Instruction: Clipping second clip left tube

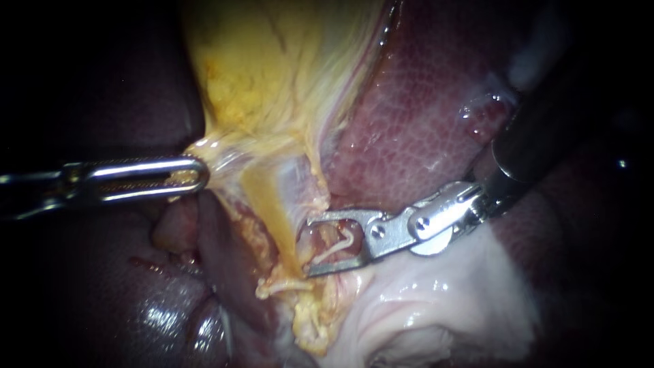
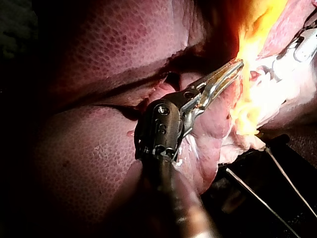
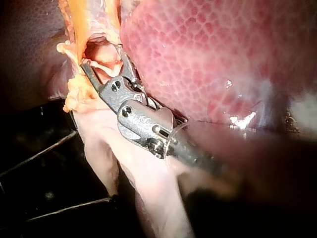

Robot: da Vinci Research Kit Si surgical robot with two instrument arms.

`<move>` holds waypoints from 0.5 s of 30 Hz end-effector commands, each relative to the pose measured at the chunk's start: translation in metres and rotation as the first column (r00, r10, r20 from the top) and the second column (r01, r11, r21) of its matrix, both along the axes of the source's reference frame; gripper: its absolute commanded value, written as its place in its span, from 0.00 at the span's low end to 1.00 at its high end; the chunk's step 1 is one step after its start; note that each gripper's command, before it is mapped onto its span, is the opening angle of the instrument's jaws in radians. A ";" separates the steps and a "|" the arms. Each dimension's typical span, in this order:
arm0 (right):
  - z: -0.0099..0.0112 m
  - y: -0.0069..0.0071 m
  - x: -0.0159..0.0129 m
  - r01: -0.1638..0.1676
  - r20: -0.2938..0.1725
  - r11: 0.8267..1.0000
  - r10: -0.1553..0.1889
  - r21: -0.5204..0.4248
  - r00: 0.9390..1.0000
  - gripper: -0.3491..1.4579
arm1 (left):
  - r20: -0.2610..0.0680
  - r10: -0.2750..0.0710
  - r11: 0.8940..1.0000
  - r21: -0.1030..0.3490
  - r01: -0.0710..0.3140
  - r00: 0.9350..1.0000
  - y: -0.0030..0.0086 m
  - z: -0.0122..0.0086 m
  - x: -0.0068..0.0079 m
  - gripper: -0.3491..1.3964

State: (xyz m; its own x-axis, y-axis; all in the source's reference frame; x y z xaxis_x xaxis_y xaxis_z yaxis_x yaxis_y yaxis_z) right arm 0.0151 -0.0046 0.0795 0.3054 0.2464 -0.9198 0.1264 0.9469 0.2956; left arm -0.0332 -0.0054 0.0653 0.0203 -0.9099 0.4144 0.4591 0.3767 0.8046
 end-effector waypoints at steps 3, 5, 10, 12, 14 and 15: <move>0.0000 0.0000 0.0000 0.000 0.000 1.000 0.000 0.000 1.000 0.45 | 0.000 0.000 1.000 0.000 0.000 1.000 0.0000 0.0000 0.0000 0.00; 0.0000 0.0000 0.0000 0.000 0.000 1.000 0.000 0.000 1.000 0.45 | 0.000 0.000 1.000 0.000 0.000 1.000 0.0000 -0.0001 0.0000 0.00; 0.0001 -0.0002 0.0002 0.000 0.000 1.000 0.000 -0.001 1.000 0.45 | -0.001 -0.001 1.000 0.000 0.001 1.000 -0.0001 -0.0001 -0.0001 0.00; 0.0003 -0.0004 0.0004 0.001 -0.001 1.000 -0.001 0.003 1.000 0.45 | -0.001 -0.001 1.000 0.000 0.001 1.000 -0.0001 -0.0001 -0.0001 0.00; 0.0005 -0.0008 0.0008 0.003 -0.002 1.000 -0.003 0.007 1.000 0.45 | -0.001 -0.001 1.000 0.000 0.001 1.000 -0.0001 -0.0001 -0.0001 0.00; 0.0006 -0.0010 0.0009 0.005 -0.003 1.000 -0.005 0.012 1.000 0.46 | -0.001 -0.001 1.000 0.000 0.001 1.000 -0.0001 -0.0001 -0.0001 0.00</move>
